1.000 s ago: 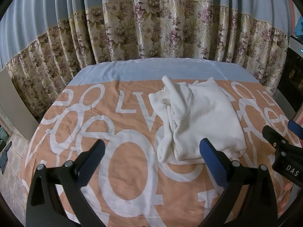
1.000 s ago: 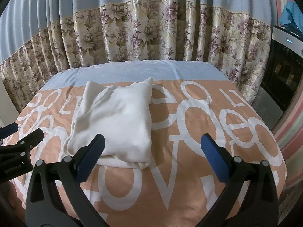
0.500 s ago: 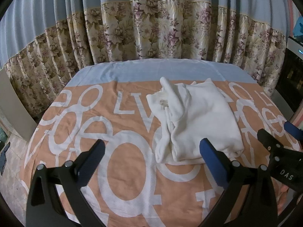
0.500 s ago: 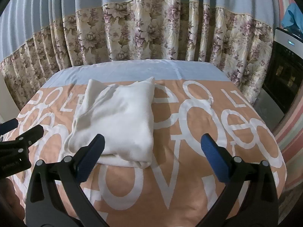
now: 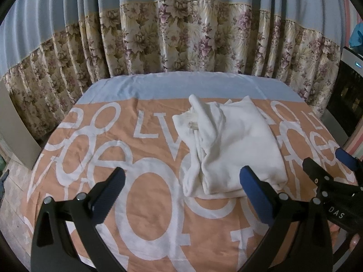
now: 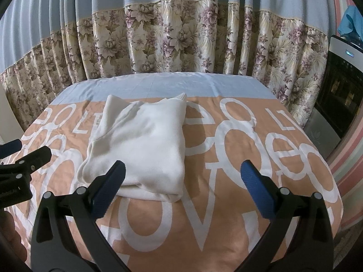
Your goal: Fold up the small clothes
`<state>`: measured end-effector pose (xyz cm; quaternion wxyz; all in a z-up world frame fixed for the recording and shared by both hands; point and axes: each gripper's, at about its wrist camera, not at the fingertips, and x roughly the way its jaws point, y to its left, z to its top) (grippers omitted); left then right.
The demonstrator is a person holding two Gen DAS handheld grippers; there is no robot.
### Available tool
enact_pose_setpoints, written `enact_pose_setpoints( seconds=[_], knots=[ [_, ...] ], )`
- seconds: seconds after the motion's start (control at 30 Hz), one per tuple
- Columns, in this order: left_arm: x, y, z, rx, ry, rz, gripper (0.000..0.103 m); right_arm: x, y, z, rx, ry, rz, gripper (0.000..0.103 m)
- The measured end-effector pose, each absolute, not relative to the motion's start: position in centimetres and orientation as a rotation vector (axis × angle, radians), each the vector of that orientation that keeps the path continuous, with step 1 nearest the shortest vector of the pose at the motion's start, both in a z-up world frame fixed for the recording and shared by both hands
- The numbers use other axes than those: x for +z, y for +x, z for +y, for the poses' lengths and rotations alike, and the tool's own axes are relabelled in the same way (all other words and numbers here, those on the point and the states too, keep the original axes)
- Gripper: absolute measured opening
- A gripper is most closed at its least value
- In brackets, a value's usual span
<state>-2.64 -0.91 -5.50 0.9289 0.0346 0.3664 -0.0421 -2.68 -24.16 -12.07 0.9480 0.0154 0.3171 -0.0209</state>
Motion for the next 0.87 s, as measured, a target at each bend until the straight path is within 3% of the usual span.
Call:
enact_pose_setpoints(
  seconds=[0.87],
  knots=[
    [-6.3, -2.8, -1.0, -0.077, 0.117, 0.759, 0.101, -12.1, -2.2, -24.5, -0.041, 0.036, 0.66, 0.1]
  ],
)
